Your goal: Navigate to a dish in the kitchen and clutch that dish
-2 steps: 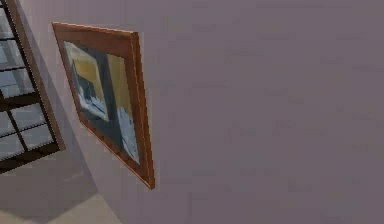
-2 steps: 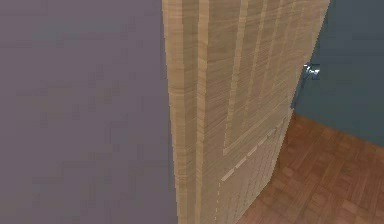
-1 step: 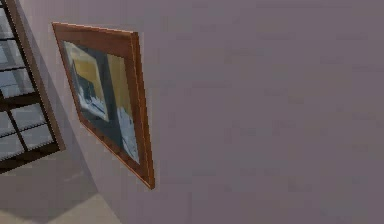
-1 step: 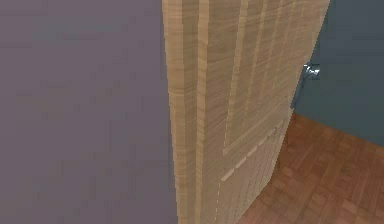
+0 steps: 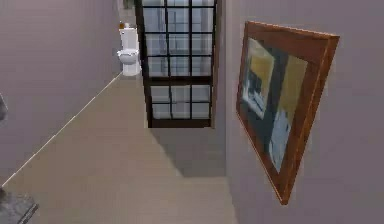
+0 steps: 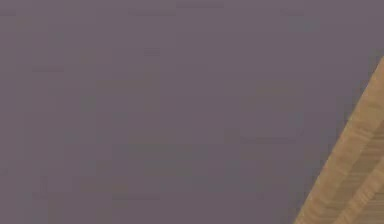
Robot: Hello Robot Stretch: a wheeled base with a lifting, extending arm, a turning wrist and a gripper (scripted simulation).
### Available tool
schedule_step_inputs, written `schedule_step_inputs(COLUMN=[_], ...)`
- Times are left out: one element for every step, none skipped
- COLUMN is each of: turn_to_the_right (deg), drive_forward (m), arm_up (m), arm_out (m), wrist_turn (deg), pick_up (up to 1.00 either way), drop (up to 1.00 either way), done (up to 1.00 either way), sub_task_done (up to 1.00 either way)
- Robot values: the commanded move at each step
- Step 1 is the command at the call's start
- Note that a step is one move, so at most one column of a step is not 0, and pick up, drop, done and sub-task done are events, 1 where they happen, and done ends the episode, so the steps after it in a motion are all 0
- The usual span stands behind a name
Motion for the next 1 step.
schedule_step_inputs(turn_to_the_right=[-45.0], drive_forward=[0.00], arm_up=[0.00], arm_out=[0.00], wrist_turn=[0.0], pick_up=[0.00], drop=[0.00], done=[0.00], sub_task_done=[0.00])
